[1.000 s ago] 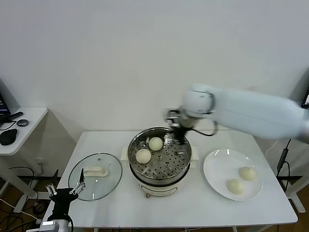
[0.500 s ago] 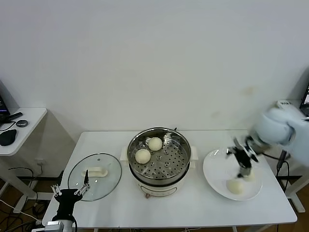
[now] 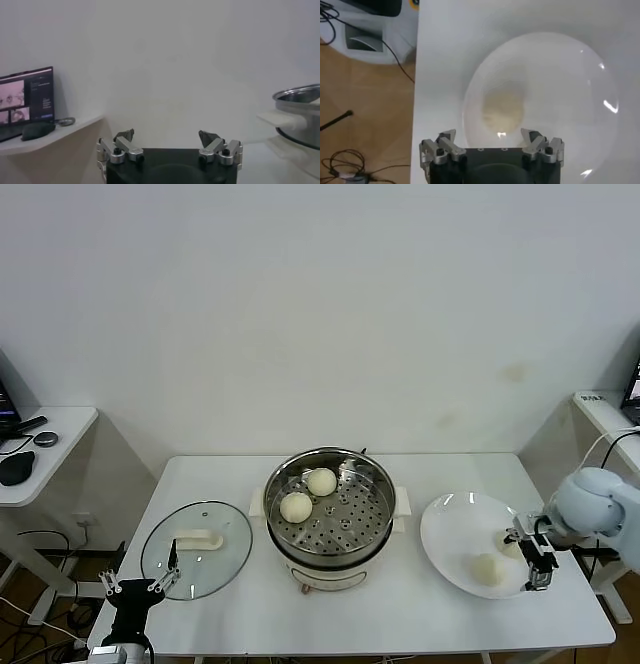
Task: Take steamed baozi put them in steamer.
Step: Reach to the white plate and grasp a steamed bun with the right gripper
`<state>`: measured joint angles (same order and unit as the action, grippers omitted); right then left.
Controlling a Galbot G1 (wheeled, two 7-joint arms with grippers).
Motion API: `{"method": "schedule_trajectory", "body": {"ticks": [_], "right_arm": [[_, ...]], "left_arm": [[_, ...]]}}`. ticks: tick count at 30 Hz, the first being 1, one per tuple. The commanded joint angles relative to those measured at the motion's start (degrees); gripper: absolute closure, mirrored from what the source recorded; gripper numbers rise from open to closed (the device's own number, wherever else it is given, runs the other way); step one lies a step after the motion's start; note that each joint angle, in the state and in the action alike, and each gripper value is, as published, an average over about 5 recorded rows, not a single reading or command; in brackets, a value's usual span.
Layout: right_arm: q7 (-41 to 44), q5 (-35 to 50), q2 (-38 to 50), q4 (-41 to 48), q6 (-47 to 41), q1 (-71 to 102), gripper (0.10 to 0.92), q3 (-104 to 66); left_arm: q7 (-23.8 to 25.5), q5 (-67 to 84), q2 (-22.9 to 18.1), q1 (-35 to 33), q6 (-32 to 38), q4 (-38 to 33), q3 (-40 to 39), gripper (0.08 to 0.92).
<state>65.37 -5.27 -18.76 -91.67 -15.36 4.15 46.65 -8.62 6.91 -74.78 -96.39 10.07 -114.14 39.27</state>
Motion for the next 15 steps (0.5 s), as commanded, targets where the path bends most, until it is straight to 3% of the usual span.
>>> {"method": "schedule_trajectory", "body": {"ticks": [1, 15], "right_arm": [[-5.26, -2.68, -6.93, 8.74, 1.14, 8.04, 0.203, -4.89], [-6.48, -2.38, -10.23, 11.22, -0.35, 8.64, 0.203, -5.06]], "left_arm": [[-0.03, -0.09, 0.08, -0.06, 0.04, 0.04, 0.38, 0.177], [-0.11, -0.48, -0.1, -0.12, 0.21, 0.34, 0.74, 0.177]]}}
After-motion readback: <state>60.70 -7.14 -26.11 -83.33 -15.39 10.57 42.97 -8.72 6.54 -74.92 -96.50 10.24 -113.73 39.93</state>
